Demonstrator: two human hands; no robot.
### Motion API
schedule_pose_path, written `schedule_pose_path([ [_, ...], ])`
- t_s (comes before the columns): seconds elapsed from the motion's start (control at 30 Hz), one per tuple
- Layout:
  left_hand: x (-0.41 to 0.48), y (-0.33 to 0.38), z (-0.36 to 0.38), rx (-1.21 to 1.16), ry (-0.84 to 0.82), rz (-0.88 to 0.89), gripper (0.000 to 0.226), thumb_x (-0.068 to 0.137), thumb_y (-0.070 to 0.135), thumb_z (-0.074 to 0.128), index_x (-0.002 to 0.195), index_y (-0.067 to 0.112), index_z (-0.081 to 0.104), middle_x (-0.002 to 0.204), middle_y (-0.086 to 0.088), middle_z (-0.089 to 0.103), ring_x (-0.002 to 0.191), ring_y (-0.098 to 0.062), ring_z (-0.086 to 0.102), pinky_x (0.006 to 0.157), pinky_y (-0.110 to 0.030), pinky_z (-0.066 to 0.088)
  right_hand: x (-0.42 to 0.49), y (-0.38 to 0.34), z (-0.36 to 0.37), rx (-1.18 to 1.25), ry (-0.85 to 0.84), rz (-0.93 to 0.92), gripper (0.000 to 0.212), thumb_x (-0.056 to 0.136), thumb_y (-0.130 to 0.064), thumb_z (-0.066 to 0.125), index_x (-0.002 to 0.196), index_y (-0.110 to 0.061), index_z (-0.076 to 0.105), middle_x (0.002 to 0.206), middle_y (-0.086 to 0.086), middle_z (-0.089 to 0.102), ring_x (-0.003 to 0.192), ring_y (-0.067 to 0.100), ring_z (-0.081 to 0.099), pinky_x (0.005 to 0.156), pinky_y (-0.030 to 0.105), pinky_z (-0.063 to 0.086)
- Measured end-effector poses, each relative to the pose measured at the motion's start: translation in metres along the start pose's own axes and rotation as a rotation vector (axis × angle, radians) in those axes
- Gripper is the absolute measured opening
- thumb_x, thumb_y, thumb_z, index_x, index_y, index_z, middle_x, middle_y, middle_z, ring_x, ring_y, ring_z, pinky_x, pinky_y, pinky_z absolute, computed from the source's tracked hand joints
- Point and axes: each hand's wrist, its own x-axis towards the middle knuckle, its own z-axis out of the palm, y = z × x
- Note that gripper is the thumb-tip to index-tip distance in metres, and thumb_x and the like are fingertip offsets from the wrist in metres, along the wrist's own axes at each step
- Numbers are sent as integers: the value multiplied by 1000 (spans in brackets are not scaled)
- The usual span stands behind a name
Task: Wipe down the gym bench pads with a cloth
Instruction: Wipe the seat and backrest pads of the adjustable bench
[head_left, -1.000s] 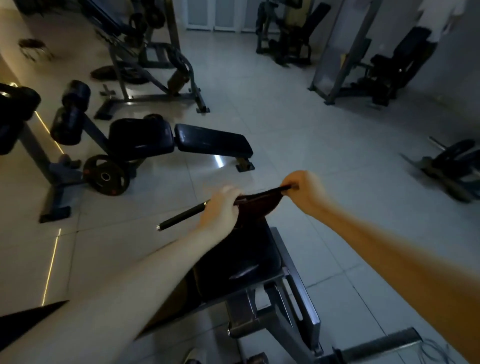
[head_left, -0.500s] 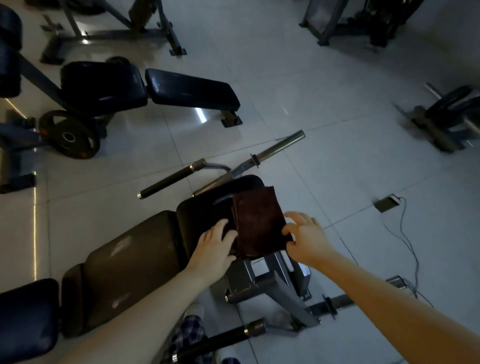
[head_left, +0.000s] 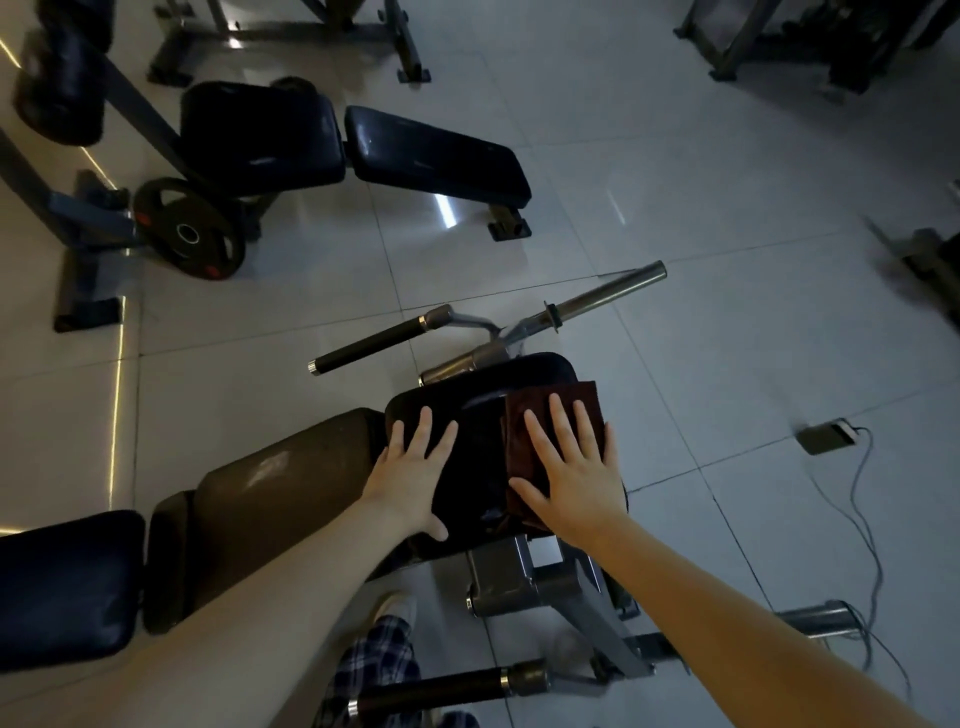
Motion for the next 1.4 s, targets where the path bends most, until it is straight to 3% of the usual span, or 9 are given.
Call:
schedule_pose_path([
  [0.1,1,3,0,17,-9,-21,131,71,34,83,149,29,-22,153,-5,-37,144,-38,-20,119,-47,13,12,4,2,-19,50,-36,73,91,-63,25,154,-30,7,161,5,5,148,29,0,115,51,-2],
  [0.23,4,6,0,32,-26,-50,132,71,33,83,148,28,-24,152,-7,-38,143,-39,-22,120,-46,12,39,8,-3,-16,63,-70,66,91,-49,30,152,-28,20,159,6,22,147,29,8,114,51,5],
  [0.53,8,12,-2,84,-58,-89,135,70,33,84,147,25,-27,151,-10,-39,143,-41,-21,119,-47,11,86,6,-13,42,65,-79,66,90,-47,14,153,-28,15,162,1,12,149,27,3,117,53,-1],
  [0.7,6,16,-5,93,-64,-100,133,72,30,83,148,25,-26,151,-11,-39,143,-40,-21,120,-46,16,76,11,-16,39,22,-129,74,83,-48,-1,154,-28,5,163,-3,-3,148,21,-12,113,50,-13],
  [0.8,7,15,-5,84,-59,-97,133,72,30,83,148,25,-26,151,-11,-39,143,-40,-20,119,-45,19,51,22,-9,69,1,-175,71,86,-45,7,154,-27,8,162,-6,-1,147,17,-14,118,50,-5],
  [0.9,6,15,-4,101,-55,-96,134,71,34,83,147,25,-27,152,-12,-38,144,-41,-18,117,-42,25,15,32,0,75,57,-208,65,86,-37,30,150,-22,27,159,-1,22,147,21,8,118,52,19],
  [1.07,5,15,-4,93,-51,-95,134,72,34,83,147,25,-27,151,-11,-38,144,-41,-18,117,-42,24,-32,46,20,49,129,-311,68,86,-34,37,152,-22,22,158,-2,22,146,23,13,115,45,8],
  [1.17,6,17,-4,104,-51,-103,134,72,33,83,147,24,-28,151,-13,-38,144,-42,-18,118,-43,21,-31,44,19,13,99,-303,67,89,-37,36,152,-24,17,158,-2,24,146,24,15,112,47,11],
  [1.4,6,18,-4,118,-58,-116,133,72,31,82,147,23,-27,151,-14,-39,143,-43,-19,120,-47,13,23,12,2,-5,23,-144,60,91,-45,33,148,-25,33,155,0,33,145,24,22,110,56,14],
])
